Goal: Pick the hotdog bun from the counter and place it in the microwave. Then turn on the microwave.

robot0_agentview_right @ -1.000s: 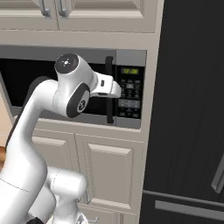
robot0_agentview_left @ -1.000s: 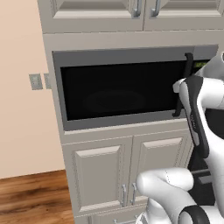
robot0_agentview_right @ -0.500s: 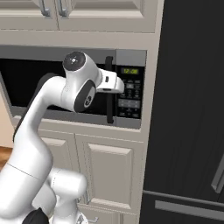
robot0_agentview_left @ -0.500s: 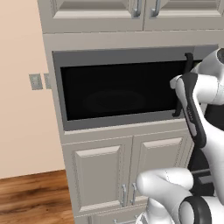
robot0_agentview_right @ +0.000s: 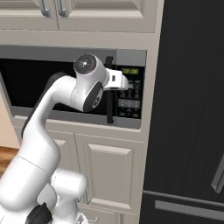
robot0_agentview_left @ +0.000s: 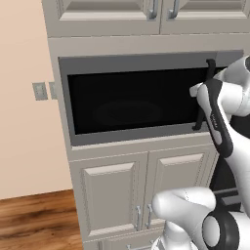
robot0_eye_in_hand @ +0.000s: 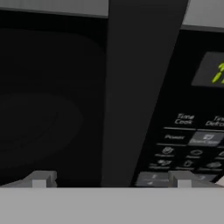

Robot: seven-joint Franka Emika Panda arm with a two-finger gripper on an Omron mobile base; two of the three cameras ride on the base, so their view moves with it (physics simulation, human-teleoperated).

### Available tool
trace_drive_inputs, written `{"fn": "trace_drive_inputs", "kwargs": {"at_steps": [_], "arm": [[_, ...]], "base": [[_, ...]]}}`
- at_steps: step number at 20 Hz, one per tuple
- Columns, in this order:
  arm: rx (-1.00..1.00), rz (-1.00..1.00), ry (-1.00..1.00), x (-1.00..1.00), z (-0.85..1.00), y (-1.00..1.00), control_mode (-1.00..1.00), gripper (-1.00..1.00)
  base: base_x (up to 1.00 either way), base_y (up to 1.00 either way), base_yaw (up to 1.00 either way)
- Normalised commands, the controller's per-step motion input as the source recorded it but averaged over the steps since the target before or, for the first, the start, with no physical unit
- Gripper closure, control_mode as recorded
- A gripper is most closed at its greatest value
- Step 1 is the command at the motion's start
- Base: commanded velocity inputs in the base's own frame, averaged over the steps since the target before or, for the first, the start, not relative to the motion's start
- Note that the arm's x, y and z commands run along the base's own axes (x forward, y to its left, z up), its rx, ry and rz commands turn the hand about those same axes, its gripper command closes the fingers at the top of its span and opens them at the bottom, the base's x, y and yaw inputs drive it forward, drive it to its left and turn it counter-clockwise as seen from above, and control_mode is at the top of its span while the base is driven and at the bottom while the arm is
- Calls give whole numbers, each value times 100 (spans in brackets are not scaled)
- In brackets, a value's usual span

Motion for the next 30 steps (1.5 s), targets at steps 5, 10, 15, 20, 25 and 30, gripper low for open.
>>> {"fn": "trace_drive_inputs", "kwargs": {"at_steps": [5, 10, 15, 20, 25, 30], "arm": [[1, 7, -1, 33, -4, -3, -100, -100], [3, 7, 0, 32, -3, -1, -100, -100], [3, 7, 0, 28, -3, 0, -100, 100], [0, 2, -1, 20, -4, 0, -100, 100], [0, 0, 0, 3, -2, 2, -100, 100], [3, 0, 0, -22, 0, 2, -100, 100]], "base": [[0, 0, 0], [0, 0, 0], [0, 0, 0], [0, 0, 0], [0, 0, 0], [0, 0, 0]]}}
